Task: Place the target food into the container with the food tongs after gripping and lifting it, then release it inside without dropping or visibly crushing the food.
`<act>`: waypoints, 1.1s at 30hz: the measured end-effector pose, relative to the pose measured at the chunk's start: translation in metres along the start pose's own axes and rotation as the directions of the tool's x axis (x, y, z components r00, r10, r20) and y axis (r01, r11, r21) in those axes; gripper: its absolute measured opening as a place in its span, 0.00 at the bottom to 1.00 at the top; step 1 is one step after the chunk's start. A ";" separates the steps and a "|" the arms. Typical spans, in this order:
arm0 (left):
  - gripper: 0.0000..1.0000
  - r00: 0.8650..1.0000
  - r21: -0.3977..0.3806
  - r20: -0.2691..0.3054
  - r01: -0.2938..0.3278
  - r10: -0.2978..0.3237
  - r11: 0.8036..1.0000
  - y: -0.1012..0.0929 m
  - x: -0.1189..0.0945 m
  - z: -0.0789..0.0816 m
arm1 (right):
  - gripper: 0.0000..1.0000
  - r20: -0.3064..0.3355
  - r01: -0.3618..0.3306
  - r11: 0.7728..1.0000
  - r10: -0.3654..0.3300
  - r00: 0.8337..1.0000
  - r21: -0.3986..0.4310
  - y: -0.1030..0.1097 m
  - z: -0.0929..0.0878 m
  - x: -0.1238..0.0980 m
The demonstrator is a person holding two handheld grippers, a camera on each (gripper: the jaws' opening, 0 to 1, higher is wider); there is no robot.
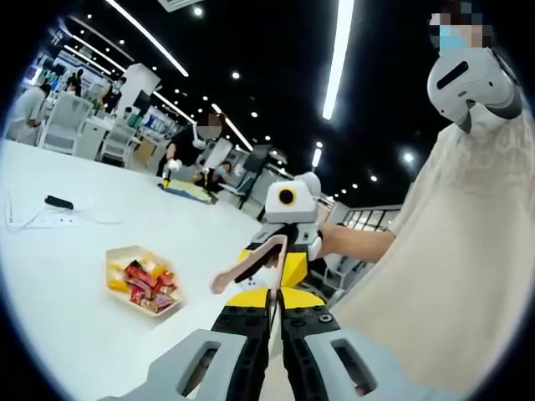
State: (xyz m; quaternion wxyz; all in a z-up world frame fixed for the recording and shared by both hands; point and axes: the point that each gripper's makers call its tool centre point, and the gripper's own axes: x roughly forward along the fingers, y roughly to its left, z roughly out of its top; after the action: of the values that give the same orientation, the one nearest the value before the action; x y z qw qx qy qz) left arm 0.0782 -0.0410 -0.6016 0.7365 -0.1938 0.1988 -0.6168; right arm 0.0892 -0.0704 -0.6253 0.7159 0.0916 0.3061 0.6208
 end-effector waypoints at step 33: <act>0.00 0.999 -0.010 0.025 0.027 -0.027 1.000 -0.008 -0.007 -0.004 | 0.23 0.060 0.019 0.999 -0.016 0.998 -0.043 0.011 -0.006 -0.019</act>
State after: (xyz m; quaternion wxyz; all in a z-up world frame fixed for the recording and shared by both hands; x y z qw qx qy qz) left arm 0.0689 -0.0354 -0.6002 0.7294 -0.2080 0.1905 -0.6232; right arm 0.0760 -0.0874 -0.6185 0.7320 0.0916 0.2718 0.6180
